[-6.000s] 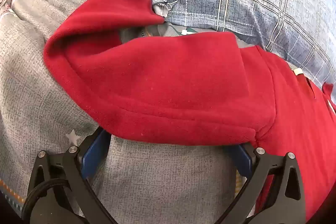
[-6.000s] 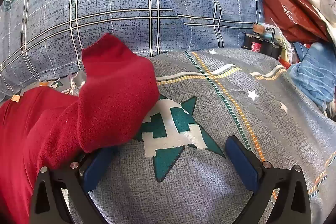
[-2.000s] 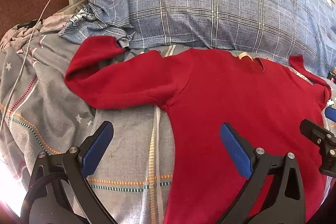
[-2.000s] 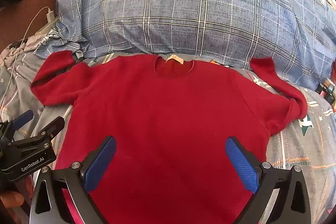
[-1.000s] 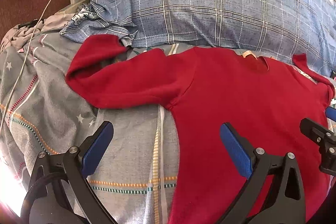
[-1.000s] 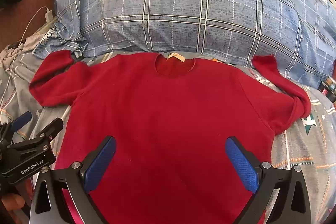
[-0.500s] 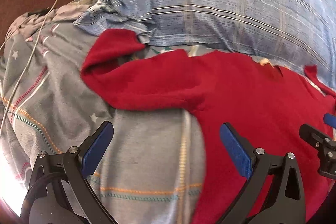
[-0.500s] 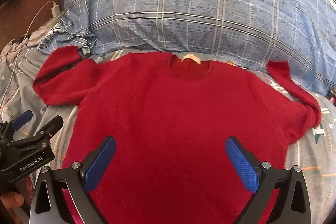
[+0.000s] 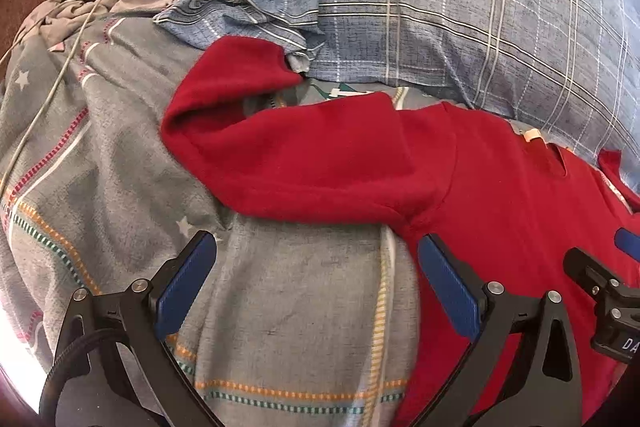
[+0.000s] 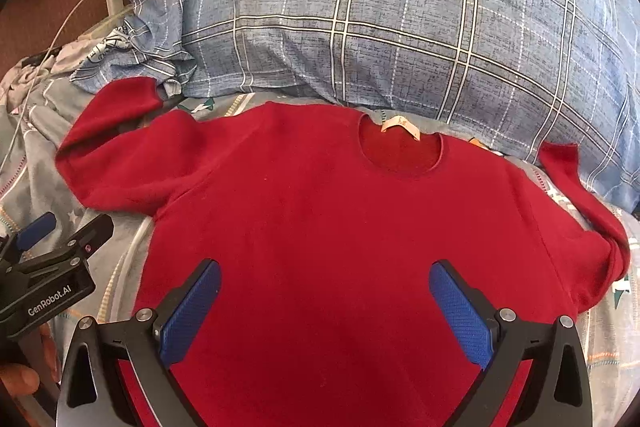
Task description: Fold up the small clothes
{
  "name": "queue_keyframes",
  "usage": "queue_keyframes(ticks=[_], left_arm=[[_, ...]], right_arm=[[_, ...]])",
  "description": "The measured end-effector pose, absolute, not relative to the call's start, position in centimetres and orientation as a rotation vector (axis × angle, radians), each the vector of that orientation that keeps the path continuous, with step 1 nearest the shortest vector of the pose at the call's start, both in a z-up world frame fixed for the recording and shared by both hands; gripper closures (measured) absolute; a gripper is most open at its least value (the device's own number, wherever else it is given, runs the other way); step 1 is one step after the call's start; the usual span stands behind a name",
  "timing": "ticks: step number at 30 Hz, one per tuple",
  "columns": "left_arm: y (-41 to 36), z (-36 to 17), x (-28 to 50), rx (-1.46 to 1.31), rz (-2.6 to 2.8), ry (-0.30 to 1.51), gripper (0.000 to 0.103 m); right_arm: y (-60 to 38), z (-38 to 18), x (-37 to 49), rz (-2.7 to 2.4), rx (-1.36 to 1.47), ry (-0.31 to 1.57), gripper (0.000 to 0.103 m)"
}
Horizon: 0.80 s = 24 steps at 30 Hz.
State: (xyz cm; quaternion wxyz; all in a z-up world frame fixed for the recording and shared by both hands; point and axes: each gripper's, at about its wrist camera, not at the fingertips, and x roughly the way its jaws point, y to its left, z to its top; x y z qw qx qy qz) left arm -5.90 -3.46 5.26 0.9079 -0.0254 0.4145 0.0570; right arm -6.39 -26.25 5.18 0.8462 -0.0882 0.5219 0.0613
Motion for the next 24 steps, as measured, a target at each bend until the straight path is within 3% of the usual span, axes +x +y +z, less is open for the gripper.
queue_keyframes(ticks=[24], left_arm=[[-7.3, 6.0, -5.5, -0.006, 0.039, 0.84, 0.001]], right_arm=[[-28.9, 5.0, -6.1, 0.058, -0.134, 1.106, 0.0]])
